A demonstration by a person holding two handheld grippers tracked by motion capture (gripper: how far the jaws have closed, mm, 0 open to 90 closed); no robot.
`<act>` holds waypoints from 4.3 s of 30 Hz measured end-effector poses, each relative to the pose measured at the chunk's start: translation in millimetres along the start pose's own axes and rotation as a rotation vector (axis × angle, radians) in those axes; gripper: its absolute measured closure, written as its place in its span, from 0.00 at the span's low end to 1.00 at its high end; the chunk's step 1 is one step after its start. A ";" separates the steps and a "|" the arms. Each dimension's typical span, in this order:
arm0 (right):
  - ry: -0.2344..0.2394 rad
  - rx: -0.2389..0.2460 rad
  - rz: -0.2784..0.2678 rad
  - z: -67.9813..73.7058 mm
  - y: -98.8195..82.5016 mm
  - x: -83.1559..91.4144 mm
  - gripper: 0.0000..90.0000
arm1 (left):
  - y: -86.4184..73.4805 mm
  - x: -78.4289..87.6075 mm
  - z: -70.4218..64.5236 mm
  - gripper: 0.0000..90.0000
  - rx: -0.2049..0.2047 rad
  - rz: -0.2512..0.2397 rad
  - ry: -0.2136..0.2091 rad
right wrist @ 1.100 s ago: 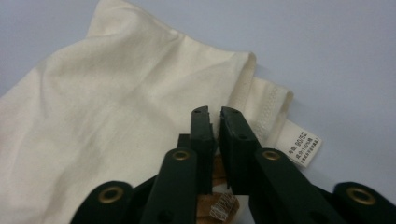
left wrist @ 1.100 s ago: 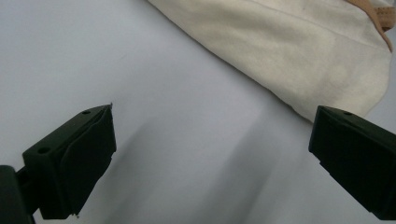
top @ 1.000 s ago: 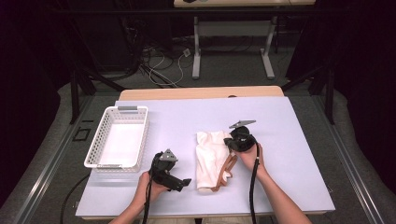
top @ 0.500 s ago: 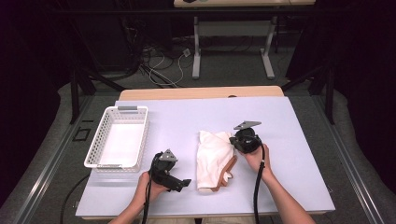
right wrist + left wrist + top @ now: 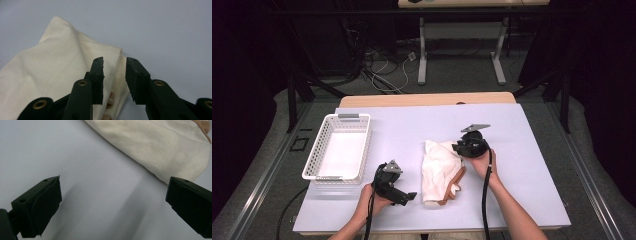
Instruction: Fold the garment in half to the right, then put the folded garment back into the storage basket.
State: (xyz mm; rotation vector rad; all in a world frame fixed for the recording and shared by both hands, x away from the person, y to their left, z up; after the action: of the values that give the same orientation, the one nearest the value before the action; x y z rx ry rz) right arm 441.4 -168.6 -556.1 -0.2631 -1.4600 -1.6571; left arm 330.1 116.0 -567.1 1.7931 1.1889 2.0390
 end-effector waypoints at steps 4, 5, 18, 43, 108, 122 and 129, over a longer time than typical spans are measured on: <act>0.000 -0.015 0.014 -3.9 1.7 -14.7 0.75 | 0.9 0.1 -0.5 0.00 -0.010 -0.001 -0.003; 0.004 -0.015 0.020 -4.0 0.5 -18.0 0.81 | 1.1 0.2 -0.7 0.00 -0.011 -0.002 -0.002; -0.116 0.080 -0.133 3.0 1.6 6.1 1.00 | 1.0 4.3 0.9 0.00 -0.012 -0.012 0.008; 0.057 0.071 0.022 0.5 -12.7 35.7 0.26 | 0.9 9.1 -2.0 0.00 -0.039 -0.032 0.051; 0.097 0.029 0.062 -17.3 -6.0 16.5 0.27 | 6.8 -15.2 -42.0 0.01 -0.149 -0.044 0.048; 0.032 0.024 0.044 -18.5 4.5 -4.8 0.38 | 10.4 -20.9 -53.6 0.12 -0.197 -0.042 0.049; 0.034 0.020 0.052 -16.5 3.7 -12.6 0.37 | 13.8 -23.4 -59.3 0.19 -0.214 -0.048 0.081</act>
State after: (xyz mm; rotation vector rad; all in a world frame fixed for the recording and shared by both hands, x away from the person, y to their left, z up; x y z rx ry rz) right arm 457.7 -176.9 -566.6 -0.2589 -1.4322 -1.5970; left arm 288.0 66.5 -573.1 1.5831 0.9799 2.1383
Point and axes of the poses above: each handheld gripper's, and its own axes: x roughly backward along the jaws, y roughly out of its top, z roughly to its left, the point moved 2 cm from there along -x, roughly forward along the jaws, and after that the axes turned 14 degrees about -x, right-handed, at the moved point
